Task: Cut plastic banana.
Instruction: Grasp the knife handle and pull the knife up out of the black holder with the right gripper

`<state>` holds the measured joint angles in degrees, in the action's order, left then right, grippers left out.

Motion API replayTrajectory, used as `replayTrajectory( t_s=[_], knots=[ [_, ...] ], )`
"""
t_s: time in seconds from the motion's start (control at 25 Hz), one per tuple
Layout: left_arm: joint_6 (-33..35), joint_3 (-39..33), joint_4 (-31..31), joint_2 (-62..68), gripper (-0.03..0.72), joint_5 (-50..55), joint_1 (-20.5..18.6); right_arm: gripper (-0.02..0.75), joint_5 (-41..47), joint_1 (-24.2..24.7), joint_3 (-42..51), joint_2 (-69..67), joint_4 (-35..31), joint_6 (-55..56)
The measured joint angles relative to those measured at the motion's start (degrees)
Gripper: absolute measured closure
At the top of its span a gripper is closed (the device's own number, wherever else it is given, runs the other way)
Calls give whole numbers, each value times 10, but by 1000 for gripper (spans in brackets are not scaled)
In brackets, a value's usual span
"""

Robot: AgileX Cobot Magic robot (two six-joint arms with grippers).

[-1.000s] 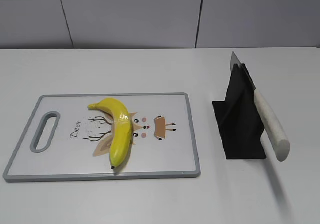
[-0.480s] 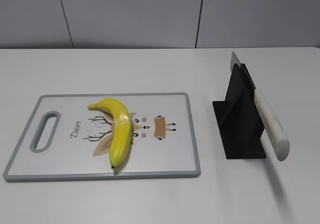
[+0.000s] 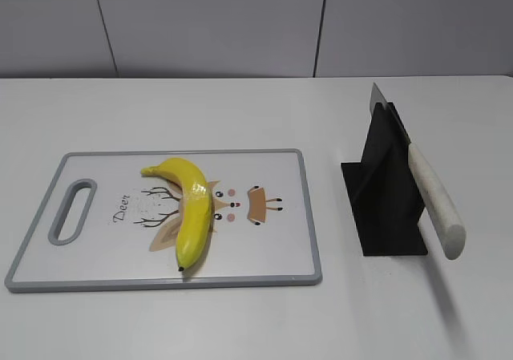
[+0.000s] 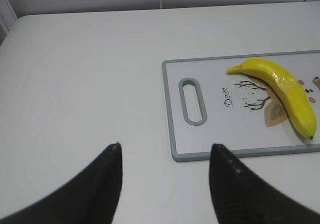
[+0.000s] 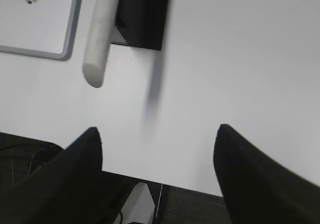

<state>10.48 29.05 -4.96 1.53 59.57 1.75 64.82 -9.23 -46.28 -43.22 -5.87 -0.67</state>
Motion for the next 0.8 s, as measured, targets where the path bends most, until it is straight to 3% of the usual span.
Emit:
replayTrajectory(
  t_s=[0.24, 0.8],
  knots=[
    [0, 0, 0, 0, 149, 0, 0, 211, -2, -102, -44, -92, 0, 59],
    [0, 0, 0, 0, 149, 0, 0, 211, -2, -110, -127, -367, -28, 88]
  ],
)
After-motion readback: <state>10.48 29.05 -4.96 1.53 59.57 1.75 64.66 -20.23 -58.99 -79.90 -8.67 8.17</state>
